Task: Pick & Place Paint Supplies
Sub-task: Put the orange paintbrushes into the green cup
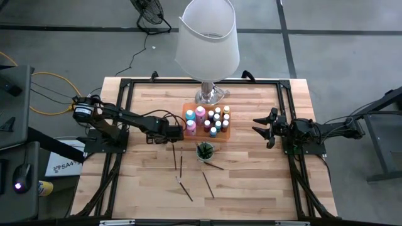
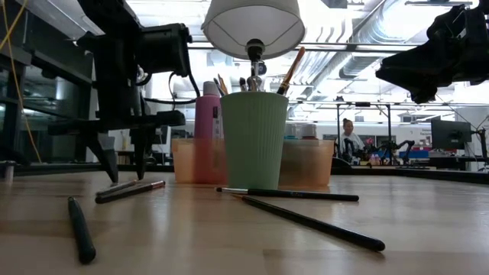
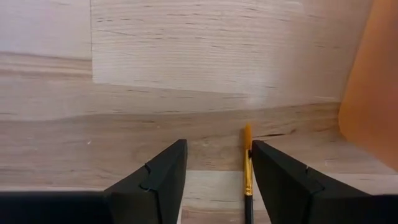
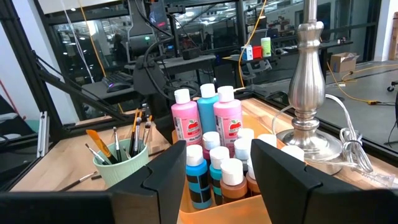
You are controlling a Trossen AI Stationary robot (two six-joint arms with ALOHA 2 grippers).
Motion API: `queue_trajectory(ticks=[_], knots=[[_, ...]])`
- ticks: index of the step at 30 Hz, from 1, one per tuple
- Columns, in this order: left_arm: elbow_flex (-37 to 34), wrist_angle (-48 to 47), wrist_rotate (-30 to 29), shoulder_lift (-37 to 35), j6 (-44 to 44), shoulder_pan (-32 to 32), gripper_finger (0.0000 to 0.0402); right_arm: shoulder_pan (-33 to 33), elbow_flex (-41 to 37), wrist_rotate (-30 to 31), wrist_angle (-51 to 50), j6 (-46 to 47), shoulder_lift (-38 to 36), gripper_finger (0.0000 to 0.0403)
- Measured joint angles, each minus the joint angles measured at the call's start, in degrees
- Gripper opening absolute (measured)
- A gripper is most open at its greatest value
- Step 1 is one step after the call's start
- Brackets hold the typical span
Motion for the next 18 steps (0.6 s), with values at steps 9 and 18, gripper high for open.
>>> queue_trajectory(ticks=[9, 18], knots=[[0.0, -3.2, 0.0, 0.1, 0.2, -0.1, 0.0093, 0.0, 0.0, 0.0, 0.0, 0.0, 0.0, 0.0174], [-0.2, -3.3, 0.2, 0.1, 0.2, -0.1, 0.0019, 0.0, 0.0, 0.0, 0.0, 0.0, 0.0, 0.0174]])
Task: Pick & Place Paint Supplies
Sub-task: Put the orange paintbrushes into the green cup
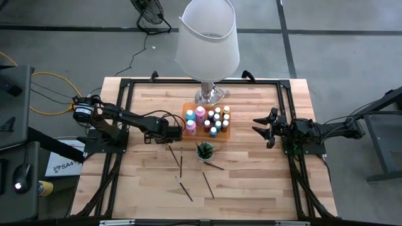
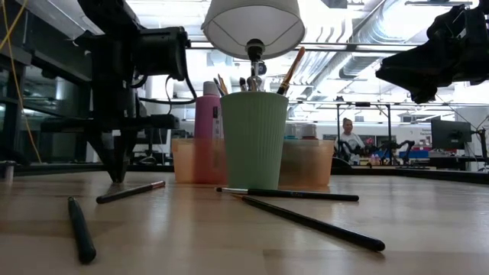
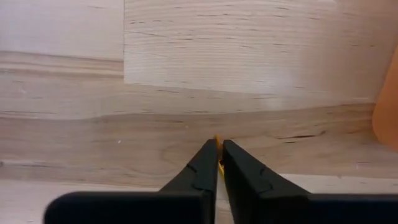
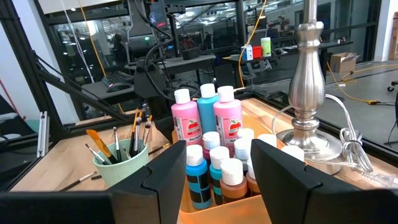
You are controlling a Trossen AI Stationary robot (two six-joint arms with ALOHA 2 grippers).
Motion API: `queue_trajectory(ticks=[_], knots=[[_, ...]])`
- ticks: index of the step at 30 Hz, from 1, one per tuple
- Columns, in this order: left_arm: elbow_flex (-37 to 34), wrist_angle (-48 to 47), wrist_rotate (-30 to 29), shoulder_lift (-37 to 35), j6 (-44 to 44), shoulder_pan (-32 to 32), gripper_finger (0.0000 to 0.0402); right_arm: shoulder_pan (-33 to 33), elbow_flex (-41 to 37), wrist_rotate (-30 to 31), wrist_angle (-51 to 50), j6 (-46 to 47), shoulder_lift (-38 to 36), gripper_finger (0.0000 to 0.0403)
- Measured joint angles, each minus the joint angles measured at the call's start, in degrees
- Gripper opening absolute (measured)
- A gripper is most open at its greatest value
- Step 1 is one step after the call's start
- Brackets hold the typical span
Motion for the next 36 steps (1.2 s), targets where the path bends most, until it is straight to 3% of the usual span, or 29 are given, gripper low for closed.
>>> queue_trajectory(ticks=[7, 18, 29, 36], knots=[[0.0, 0.1, 0.2, 0.0, 0.5, 0.0, 0.0002, 0.0, 0.0, 0.0, 0.0, 0.0, 0.0, 0.0174], [0.0, -0.6, 0.1, -1.7, 8.8, -1.0, 0.0, 0.0, 0.0, 0.0, 0.0, 0.0, 0.0, 0.0174], [-0.2, -7.6, -7.1, -11.9, 9.1, -3.9, 0.0, 0.0, 0.0, 0.0, 0.0, 0.0, 0.0, 0.0174], [-0.1, -4.8, -18.0, -23.0, 14.4, -9.6, 0.0, 0.0, 0.0, 0.0, 0.0, 0.0, 0.0, 0.0174]])
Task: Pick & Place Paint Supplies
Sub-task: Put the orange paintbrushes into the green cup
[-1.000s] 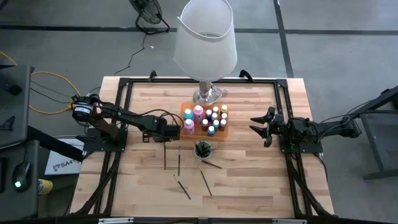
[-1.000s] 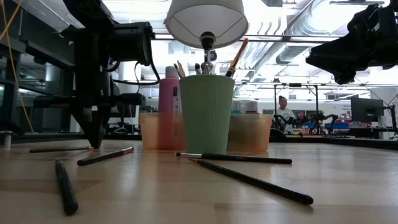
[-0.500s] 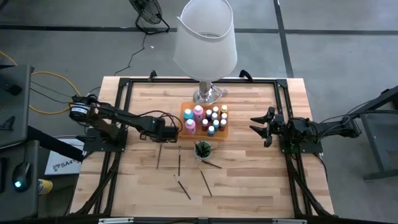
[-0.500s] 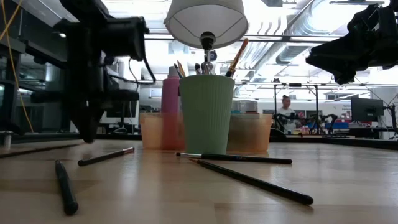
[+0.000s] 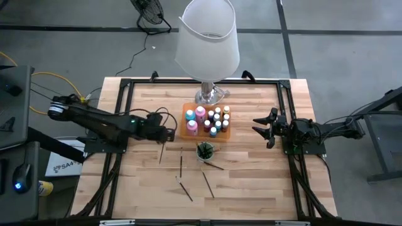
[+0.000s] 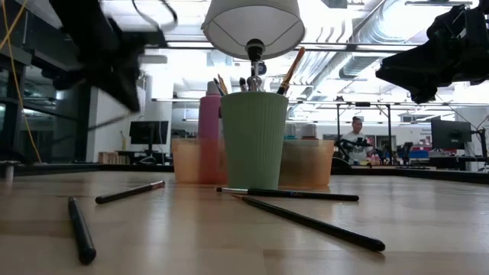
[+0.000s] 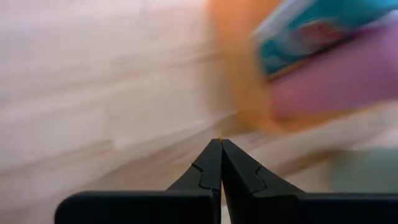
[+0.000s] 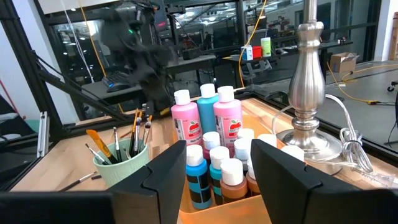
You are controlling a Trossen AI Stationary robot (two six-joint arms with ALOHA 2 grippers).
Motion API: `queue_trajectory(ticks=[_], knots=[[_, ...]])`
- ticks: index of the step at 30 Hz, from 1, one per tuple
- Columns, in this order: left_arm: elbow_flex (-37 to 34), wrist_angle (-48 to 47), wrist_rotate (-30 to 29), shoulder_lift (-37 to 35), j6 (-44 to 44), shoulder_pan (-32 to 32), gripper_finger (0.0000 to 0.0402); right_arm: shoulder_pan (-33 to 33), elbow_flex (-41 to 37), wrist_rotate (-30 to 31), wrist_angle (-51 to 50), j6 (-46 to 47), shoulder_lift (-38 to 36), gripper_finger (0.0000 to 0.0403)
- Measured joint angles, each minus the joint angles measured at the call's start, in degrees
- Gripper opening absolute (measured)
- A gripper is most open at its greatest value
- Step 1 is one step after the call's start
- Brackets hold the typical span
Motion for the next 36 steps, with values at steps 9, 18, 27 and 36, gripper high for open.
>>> queue_trajectory(ticks=[9, 18, 27, 36], knots=[[0.1, 20.1, -13.5, -8.4, 25.3, -7.7, 0.0, 0.0, 0.0, 0.0, 0.0, 0.0, 0.0, 0.0174], [0.1, 48.8, -4.6, -6.2, 62.5, -8.1, 0.0, 0.0, 0.0, 0.0, 0.0, 0.0, 0.0, 0.0174], [0.1, 64.7, 7.5, -2.0, 81.7, -7.3, 0.0, 0.0, 0.0, 0.0, 0.0, 0.0, 0.0, 0.0174], [0.1, 81.8, 15.8, 8.4, 85.1, -3.5, 0.0, 0.0, 0.0, 0.0, 0.0, 0.0, 0.0, 0.0174]])
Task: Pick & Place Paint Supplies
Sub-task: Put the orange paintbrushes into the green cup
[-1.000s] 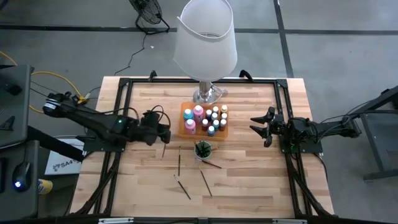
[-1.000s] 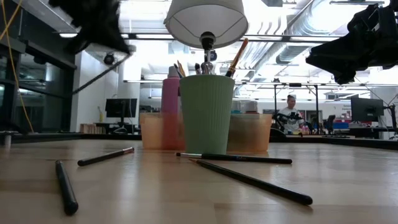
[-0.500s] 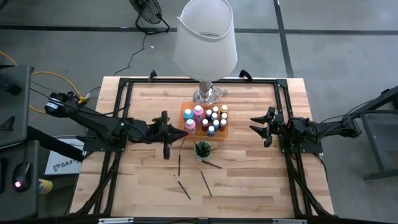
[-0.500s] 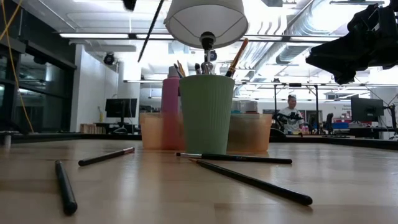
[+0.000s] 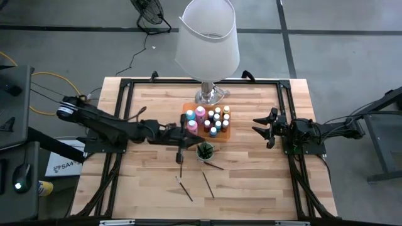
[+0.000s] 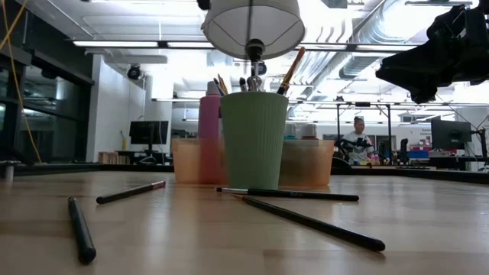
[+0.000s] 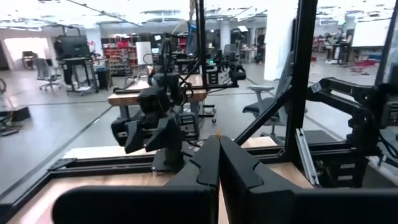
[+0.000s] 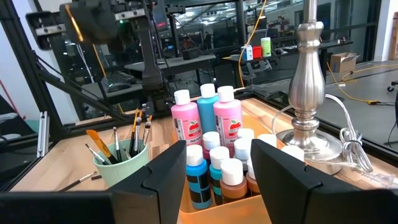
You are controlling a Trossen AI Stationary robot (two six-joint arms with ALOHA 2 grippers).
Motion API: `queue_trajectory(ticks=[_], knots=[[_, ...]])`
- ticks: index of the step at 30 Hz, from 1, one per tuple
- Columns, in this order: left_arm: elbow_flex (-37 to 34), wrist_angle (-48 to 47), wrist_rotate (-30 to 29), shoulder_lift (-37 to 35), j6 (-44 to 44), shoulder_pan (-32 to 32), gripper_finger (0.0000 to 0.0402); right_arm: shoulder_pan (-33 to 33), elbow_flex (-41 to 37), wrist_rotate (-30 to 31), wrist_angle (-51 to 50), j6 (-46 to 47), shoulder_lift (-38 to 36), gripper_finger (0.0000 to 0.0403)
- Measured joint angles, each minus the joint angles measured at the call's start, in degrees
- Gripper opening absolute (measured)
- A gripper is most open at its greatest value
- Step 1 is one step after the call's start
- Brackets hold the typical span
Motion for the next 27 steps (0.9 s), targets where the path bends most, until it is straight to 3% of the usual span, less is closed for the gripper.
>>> queue_trajectory(ticks=[10, 23, 27], knots=[[-0.2, 4.7, 2.7, 7.3, -1.3, 1.2, 0.0, 0.0, 0.0, 0.0, 0.0, 0.0, 0.0, 0.0174], [-6.8, 4.1, -1.3, 7.4, -4.5, 1.2, 0.0001, 0.0, 0.0, 0.0, 0.0, 0.0, 0.0, 0.0174], [-6.9, 4.2, -1.6, 7.4, -3.8, 1.2, 0.0027, 0.0, 0.0, 0.0, 0.0, 0.0, 0.0, 0.0174]])
